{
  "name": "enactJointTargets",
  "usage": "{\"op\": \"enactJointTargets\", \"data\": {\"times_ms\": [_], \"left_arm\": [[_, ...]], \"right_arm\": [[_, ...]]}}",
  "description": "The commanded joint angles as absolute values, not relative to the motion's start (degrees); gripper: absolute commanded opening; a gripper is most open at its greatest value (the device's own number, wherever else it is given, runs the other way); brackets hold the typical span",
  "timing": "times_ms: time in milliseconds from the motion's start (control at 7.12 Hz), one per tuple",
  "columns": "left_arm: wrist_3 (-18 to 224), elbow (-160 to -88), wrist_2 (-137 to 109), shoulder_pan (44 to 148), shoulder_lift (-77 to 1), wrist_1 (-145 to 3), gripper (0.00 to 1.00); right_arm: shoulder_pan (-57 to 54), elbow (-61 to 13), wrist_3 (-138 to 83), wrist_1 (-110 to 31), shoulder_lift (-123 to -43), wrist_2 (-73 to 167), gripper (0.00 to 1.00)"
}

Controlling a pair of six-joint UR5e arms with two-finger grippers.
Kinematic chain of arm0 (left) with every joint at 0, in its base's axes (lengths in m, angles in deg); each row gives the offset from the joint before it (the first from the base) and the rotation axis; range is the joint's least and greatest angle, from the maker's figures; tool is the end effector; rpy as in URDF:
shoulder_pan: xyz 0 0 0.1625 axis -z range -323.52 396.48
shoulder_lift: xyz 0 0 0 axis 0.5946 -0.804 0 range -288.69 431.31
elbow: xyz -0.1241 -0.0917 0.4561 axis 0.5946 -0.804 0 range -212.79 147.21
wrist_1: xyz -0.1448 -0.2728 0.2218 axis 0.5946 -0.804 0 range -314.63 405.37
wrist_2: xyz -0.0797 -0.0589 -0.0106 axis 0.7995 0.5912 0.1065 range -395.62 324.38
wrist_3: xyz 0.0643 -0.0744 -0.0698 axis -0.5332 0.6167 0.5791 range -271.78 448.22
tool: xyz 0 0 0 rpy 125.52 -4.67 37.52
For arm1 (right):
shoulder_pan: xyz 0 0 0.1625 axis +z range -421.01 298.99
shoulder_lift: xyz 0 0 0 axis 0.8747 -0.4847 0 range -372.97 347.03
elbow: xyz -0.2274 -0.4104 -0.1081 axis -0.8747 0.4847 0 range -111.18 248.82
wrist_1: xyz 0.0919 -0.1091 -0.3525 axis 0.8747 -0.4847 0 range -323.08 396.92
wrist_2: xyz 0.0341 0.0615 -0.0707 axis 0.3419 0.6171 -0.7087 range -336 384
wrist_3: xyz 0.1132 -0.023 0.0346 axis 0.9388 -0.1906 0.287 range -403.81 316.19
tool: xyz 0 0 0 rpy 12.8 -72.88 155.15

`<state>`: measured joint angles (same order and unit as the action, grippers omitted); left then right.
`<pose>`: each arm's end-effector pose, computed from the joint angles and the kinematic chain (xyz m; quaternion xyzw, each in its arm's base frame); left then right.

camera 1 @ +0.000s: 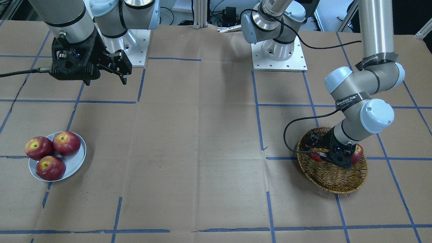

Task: Transfer apple from basket to plate
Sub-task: 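Lower the left gripper into the basket and grasp the yellow-red apple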

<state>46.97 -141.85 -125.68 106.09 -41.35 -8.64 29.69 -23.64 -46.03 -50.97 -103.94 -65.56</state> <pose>0.0630 -0.5510 0.2399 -0.1808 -0.9822 -0.0432 0.0252 0.1396 -0.4382 0.5081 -0.0253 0.9992 0.0314 0.0042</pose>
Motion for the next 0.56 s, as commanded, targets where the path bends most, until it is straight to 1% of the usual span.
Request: {"op": "enactJointTargets", "data": {"times_ms": [0, 140, 281, 421], "left_arm": [[47.18, -140.73, -125.71, 106.44, -40.15, -8.68, 0.52], [48.57, -138.11, -125.88, 107.58, -38.83, -10.16, 0.52], [50.24, -134.69, -125.71, 109.50, -36.90, -16.27, 0.51], [55.65, -133.96, -125.88, 113.26, -34.53, -18.16, 0.51]], "right_arm": [[29.70, -23.64, -46.01, -50.97, -103.94, -65.56, 1.00], [29.70, -23.64, -46.01, -50.97, -103.94, -65.56, 1.00], [29.70, -23.64, -46.01, -50.97, -103.94, -65.56, 1.00], [29.70, -23.64, -46.10, -50.97, -103.94, -65.56, 1.00]]}}
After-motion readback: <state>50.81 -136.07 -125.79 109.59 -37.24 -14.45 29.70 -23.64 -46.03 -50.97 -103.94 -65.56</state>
